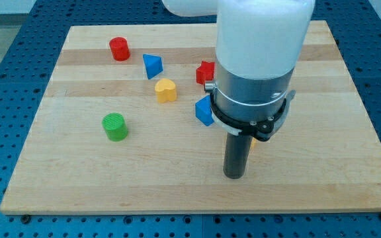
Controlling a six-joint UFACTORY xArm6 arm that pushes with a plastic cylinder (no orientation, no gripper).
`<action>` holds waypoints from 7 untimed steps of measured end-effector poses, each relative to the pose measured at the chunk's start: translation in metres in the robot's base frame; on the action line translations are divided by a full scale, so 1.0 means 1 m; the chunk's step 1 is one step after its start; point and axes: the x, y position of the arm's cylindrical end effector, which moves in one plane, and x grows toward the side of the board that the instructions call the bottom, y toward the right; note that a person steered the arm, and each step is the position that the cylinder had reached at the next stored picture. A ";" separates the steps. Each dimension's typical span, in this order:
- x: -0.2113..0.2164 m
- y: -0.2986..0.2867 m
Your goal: Push the blue cube close to the yellow heart
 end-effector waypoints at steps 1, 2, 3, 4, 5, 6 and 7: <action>-0.010 -0.002; -0.045 -0.018; -0.091 -0.040; -0.107 -0.040; -0.107 -0.040; -0.107 0.006; -0.107 0.034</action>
